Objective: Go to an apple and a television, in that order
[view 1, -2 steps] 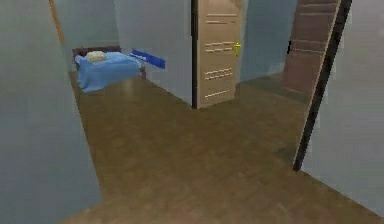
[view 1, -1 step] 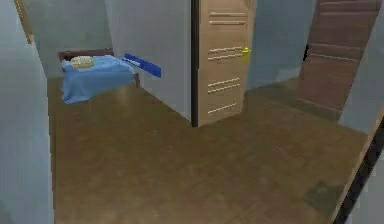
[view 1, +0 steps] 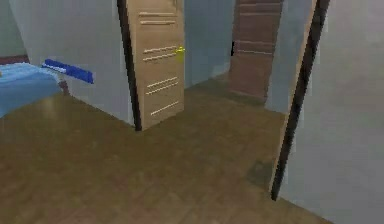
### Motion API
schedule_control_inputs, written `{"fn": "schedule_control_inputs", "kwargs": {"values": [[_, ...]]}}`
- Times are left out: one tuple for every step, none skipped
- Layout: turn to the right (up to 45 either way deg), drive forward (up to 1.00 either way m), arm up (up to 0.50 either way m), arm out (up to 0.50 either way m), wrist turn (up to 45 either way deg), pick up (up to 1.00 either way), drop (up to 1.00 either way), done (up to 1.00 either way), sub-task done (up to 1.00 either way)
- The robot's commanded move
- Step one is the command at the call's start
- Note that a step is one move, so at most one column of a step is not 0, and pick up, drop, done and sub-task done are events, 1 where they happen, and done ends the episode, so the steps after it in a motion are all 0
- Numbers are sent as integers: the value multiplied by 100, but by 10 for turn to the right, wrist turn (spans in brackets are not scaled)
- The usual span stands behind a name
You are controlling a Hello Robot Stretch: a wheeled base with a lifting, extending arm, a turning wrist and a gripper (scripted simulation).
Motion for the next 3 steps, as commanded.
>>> {"fn": "schedule_control_inputs", "kwargs": {"values": [[0,95,0,0,0,0,0,0,0],[150,0,0,0,0,0,0,0,0],[0,100,0,0,0,0,0,0,0]]}}
